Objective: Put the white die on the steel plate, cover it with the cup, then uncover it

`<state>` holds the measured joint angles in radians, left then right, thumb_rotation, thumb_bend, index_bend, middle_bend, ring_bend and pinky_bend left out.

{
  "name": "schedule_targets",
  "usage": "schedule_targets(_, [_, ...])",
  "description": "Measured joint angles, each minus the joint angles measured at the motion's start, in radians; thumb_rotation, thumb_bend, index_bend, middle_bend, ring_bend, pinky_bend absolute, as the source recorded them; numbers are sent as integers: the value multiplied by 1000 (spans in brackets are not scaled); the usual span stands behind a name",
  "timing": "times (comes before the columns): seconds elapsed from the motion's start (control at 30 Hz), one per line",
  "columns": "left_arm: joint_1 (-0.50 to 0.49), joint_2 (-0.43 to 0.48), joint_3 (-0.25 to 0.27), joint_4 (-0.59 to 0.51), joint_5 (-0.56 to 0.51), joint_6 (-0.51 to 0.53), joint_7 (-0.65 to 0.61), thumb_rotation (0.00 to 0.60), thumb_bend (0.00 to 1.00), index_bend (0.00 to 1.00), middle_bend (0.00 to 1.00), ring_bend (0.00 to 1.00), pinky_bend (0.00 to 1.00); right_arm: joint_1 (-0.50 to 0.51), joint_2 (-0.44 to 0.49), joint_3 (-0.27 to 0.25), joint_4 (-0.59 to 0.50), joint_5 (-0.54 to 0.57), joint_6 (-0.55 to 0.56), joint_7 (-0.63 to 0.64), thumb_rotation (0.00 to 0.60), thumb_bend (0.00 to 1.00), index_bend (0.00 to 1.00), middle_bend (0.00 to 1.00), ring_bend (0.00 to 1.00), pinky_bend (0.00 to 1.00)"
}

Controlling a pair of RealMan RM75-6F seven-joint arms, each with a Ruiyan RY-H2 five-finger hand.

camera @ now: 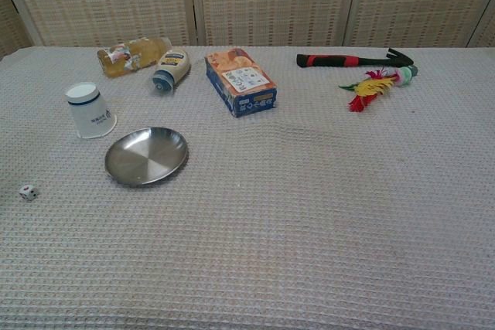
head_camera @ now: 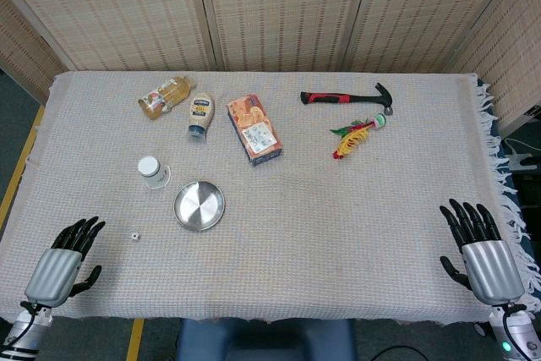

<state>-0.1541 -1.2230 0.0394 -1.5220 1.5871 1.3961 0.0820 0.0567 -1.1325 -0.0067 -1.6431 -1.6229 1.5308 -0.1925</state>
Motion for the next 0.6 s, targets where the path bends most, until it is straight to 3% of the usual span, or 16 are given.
schedule_targets(0.2, [-13,-14,-1,4,-3,-21,10,600,384,0,24,7,160,1,2,-8,-3,-13,-9,7,600,173,0,0,0,0])
schedule_targets(0.27, [-11,-22,-4,7,1,-7,13,600,383,0,168,104,281,1,2,-9,-1,-13,-13,11,600,173,0,0,0,0])
schedule_targets(0.37, [-8,-32,4,13,24,9,9,600,383,16,521,431,599,4,1,-8,2,-5,-24,12,600,173,0,0,0,0])
schedule_targets(0.43, [-10,-37,16,18,35,1,3,600,383,51,639,557,698,7,0,-7,3,1,-34,9,600,173,0,0,0,0])
schedule_targets(0.6, [-34,-76,15,53,41,-42,33,600,387,141,863,757,852,12,-6,-3,1,7,-45,0,600,173,0,0,0,0])
